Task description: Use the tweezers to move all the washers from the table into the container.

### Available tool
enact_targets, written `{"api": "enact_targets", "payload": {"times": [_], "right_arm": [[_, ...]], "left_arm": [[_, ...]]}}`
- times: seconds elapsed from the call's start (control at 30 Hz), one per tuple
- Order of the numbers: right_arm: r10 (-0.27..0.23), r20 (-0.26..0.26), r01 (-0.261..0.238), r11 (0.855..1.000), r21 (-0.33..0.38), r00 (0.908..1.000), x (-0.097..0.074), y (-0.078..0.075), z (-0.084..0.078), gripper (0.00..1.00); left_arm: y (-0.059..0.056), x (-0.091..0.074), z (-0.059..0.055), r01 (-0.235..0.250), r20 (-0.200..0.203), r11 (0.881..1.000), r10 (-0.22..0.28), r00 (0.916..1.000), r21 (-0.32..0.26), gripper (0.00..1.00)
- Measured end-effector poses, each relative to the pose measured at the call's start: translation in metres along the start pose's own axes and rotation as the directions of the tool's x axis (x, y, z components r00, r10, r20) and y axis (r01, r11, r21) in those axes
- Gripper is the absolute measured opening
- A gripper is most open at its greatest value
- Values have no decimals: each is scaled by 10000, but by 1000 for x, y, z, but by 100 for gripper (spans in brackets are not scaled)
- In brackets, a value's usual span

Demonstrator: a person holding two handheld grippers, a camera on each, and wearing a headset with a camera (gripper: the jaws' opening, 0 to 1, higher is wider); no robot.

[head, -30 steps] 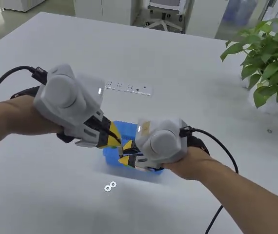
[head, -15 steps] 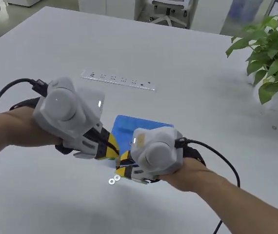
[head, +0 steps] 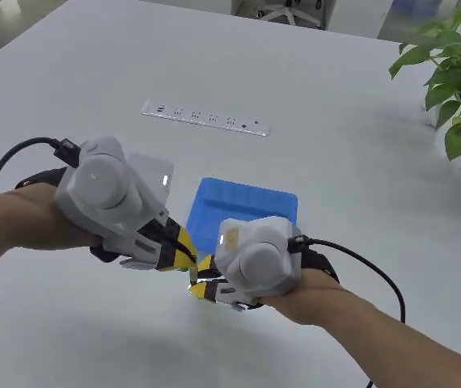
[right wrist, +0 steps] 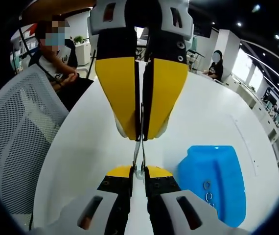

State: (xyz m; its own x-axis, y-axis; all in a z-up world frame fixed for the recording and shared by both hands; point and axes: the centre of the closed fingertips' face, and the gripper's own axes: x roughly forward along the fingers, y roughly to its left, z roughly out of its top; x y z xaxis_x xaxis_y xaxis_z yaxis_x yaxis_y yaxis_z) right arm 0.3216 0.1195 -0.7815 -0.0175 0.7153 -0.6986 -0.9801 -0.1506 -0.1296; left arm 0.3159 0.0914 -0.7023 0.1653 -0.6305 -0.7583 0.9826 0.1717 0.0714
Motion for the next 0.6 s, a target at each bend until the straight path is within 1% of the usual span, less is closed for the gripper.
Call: {"api": "enact_targets", "payload": {"times": [0.4,0.6], "right_arm": [[104,71,-105,9998,152,9999,8,-1,-4,11],[123,89,-124,9997,207,9999,12,0,-6,11]], "left_arm": [[2,3,-10,98,-217,9998,-101,9997,-149,6],[2,6,-14,168,-247,9996,-174,9995,-226,6]]}}
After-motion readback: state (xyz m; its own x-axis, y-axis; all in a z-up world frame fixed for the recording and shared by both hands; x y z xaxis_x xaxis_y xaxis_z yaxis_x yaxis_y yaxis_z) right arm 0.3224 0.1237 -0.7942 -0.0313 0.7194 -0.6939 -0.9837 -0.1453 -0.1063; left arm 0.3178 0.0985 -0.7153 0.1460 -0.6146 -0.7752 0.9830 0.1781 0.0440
